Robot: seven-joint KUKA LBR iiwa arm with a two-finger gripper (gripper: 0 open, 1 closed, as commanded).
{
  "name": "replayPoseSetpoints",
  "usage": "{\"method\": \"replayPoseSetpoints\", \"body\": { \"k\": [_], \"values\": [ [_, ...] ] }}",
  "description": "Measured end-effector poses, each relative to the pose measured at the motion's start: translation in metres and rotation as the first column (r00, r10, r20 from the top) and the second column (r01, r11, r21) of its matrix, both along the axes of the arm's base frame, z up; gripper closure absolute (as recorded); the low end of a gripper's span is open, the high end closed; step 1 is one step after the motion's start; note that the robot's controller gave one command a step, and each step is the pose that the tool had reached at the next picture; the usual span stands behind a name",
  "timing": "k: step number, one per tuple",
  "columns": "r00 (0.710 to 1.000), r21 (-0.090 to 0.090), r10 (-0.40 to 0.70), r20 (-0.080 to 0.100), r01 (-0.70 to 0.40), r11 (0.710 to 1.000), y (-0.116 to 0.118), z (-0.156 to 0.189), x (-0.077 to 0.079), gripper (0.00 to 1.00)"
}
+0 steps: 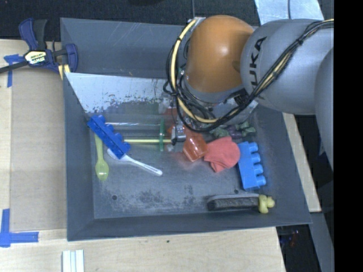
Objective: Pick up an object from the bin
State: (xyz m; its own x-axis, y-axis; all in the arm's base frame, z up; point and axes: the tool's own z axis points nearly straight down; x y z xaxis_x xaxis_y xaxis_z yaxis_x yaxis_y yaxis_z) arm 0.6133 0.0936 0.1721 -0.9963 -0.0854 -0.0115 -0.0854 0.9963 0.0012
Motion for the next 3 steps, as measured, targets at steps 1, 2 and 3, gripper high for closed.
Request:
{"method": "replayPoseSetpoints", "body": {
  "k": [1, 2, 3],
  "values": [
    [0.972, -0.002, 0.235, -0.002, -0.235, 0.972, -0.030, -0.012, -0.008, 0.00],
    [0.999, 0.001, 0.035, 0.000, -0.035, 0.999, -0.065, -0.037, -0.009, 0.00],
    [0.994, 0.000, 0.109, 0.004, -0.109, 0.994, -0.105, -0.049, -0.030, 0.00]
  ]
}}
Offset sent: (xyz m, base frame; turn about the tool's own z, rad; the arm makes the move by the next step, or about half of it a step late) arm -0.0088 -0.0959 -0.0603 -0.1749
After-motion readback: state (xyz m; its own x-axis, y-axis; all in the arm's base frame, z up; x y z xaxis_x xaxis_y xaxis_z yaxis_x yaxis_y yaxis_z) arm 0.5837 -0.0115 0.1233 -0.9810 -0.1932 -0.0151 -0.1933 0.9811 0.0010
